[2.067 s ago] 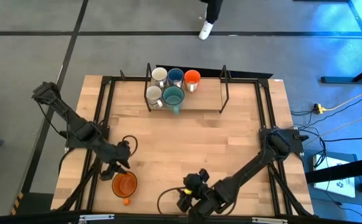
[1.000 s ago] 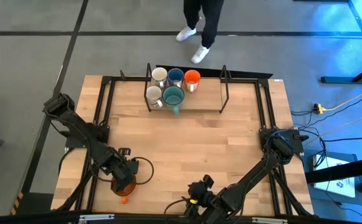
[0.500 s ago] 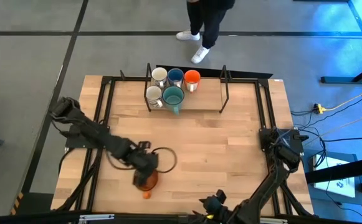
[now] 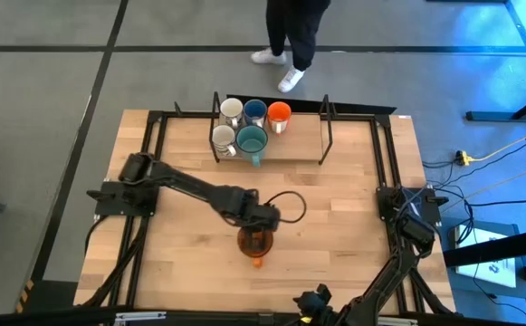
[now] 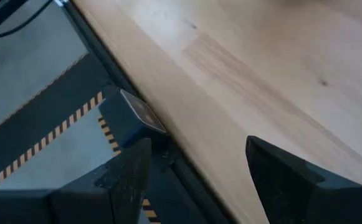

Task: Place coffee mugs
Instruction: Put the orange mug on the shelf

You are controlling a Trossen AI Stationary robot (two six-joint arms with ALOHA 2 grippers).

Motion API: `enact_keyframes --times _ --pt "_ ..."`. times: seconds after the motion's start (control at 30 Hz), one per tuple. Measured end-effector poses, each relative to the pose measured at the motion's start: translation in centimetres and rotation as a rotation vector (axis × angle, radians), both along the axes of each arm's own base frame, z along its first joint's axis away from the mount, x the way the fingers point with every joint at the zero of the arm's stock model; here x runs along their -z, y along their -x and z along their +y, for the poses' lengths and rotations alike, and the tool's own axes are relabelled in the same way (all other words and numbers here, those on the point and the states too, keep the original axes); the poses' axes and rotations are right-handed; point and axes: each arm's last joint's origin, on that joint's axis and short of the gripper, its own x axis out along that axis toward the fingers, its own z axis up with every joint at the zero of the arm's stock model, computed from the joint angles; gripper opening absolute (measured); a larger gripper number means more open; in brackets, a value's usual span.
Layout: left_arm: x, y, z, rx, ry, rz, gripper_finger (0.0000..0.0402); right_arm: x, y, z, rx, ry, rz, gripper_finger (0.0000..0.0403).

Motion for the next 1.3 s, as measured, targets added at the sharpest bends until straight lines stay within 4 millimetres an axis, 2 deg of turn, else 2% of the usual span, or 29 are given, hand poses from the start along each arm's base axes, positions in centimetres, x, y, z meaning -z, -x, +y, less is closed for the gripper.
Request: enact_keyframes --times 0.13,0.27,0.43,0.8,0.9,1.07,1.17,1.3 --pt "0.7 -2.1 0.9 -0.012 0.012 0.005 0.0018 0.3 0.0 0.2 0.004 -0.015 0.002 0.0248" --pt "1.8 -3.0 1.7 -0.026 0.04 0.053 0.0018 0.3 0.1 0.2 0.003 -0.017 0.004 0.0248" --pt "2.0 -3.2 2.3 -0.039 0.053 0.058 0.0025 0.3 0.1 0.2 0.013 -0.028 0.004 0.0248" --pt "1.3 -3.0 2.5 -0.016 0.053 0.05 0.01 0.3 0.1 0.2 0.014 -0.027 0.001 0.0248" --pt "-0.5 -2.5 2.3 -0.008 0.046 0.019 0.0105 0.3 0.1 0.2 0.015 -0.024 0.004 0.0248" --pt "-4.8 -0.6 0.9 0.083 0.064 -0.078 0.0105 0.3 -0.4 0.0 0.041 -0.055 -0.01 0.0248" --pt "-6.9 0.8 -0.3 0.117 0.054 -0.131 0.0105 -0.2 -1.7 -0.1 0.027 -0.099 -0.061 0.0248" --pt "-10.4 3.7 -2.0 0.172 0.032 -0.219 0.0105 -1.0 -3.5 -0.7 0.016 -0.11 -0.115 0.0248"
